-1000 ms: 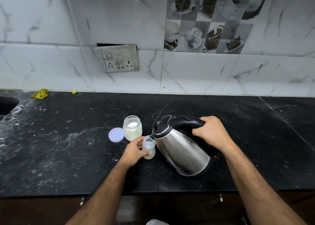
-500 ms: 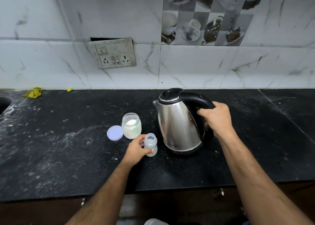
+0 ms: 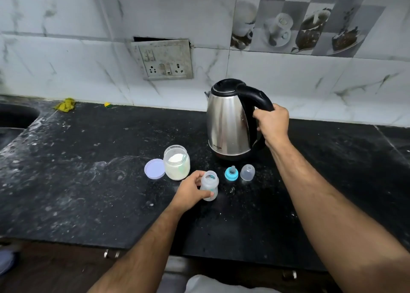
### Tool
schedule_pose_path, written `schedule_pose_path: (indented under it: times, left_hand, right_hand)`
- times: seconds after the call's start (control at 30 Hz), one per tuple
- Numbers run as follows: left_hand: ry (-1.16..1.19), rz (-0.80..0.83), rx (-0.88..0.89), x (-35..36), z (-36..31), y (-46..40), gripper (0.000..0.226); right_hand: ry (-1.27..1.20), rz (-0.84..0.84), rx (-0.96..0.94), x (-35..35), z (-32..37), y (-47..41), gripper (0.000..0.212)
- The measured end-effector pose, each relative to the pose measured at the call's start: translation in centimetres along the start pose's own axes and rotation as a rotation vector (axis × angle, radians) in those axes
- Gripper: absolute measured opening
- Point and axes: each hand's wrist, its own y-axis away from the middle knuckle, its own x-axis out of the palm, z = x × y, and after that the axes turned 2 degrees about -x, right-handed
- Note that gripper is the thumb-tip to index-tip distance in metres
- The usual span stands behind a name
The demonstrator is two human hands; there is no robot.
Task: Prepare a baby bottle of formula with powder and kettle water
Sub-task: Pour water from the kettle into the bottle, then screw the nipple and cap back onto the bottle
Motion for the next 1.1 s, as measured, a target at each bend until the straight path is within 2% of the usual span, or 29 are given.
schedule_pose_path:
  times: [0.37, 0.5, 0.57, 0.77, 1.1]
  left_hand:
    - [-0.019, -0.059, -0.038, 0.7, -1.0, -1.7, 0.054]
    - [-0.015, -0.073, -0.041, 0.8, -1.3, -2.3, 0.055]
    - [-0.018, -0.071, -0.038, 0.9, -1.4, -2.7, 0.055]
    - [-0.013, -0.047, -0.046, 1.0, -1.5, -3.7, 0.056]
    - [-0.028, -0.032, -0.047, 0.9, -1.5, -4.2, 0.058]
  right_hand:
    - [0.108, 0.088, 0.070, 4.2, -5.7, -5.9, 0.011]
    - [0.044, 0.118, 0.106, 4.4, -7.0, -6.8, 0.013]
    - [0.010, 0.151, 0.112, 4.3, -7.7, -7.2, 0.005]
    - [-0.013, 0.268, 0.111, 3.0, -9.7, -9.0, 0.022]
    - [0.034, 0.354, 0.092, 0.7, -11.5, -9.9, 0.022]
